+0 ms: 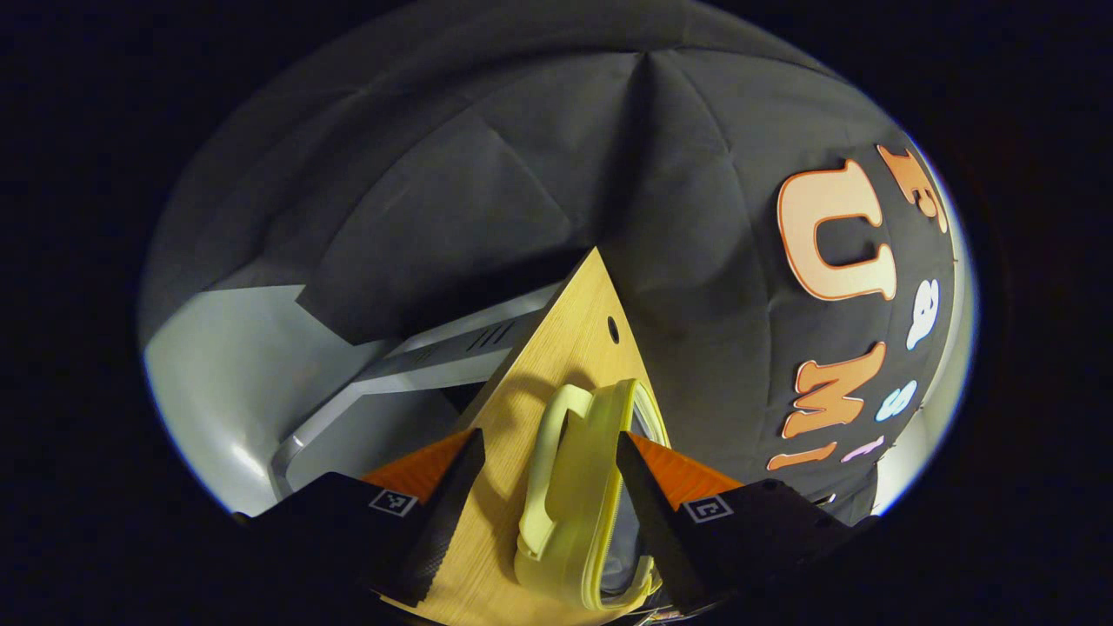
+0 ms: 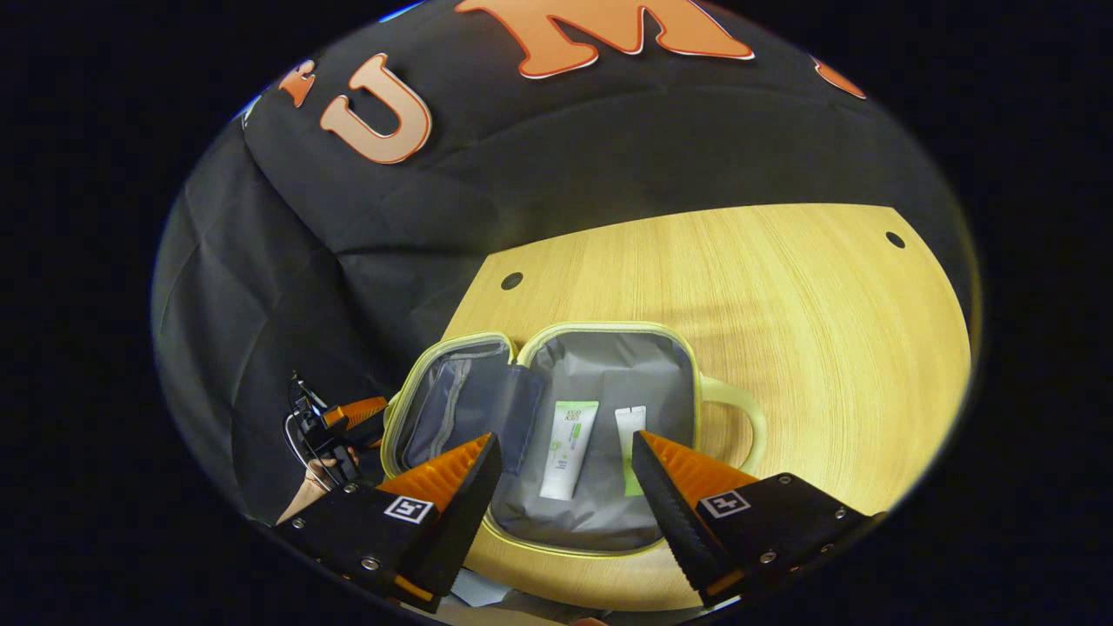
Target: First open the suitcase, pack the skin care products into it, and then close the suitcase.
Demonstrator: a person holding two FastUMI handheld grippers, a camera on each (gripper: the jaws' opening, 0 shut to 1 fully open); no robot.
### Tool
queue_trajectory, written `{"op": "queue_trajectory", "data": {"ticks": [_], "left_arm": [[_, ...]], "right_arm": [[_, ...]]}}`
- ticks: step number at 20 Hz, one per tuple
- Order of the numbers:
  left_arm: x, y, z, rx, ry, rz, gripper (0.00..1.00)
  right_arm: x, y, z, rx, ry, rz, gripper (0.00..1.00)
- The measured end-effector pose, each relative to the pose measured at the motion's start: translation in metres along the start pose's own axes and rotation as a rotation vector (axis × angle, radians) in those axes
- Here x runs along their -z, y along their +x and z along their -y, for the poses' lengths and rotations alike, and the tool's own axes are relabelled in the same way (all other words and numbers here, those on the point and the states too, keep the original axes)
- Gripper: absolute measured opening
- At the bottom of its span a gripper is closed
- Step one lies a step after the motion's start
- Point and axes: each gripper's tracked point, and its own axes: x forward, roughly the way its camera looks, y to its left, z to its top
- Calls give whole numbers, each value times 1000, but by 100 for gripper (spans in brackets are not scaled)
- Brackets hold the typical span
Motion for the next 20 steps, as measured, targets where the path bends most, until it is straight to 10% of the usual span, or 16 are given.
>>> {"op": "queue_trajectory", "data": {"ticks": [2,5,12,20], "left_arm": [[5,10,-4,-7,5,-36,80],[7,18,-15,-119,-32,-44,18],[9,-6,31,-303,181,-82,16],[13,-46,181,-343,477,-1,13]], "right_arm": [[1,-1,4,7,9,4,96],[1,-2,10,17,19,11,96],[-21,-27,38,87,-25,128,96],[-71,-92,83,120,-68,297,96]]}}
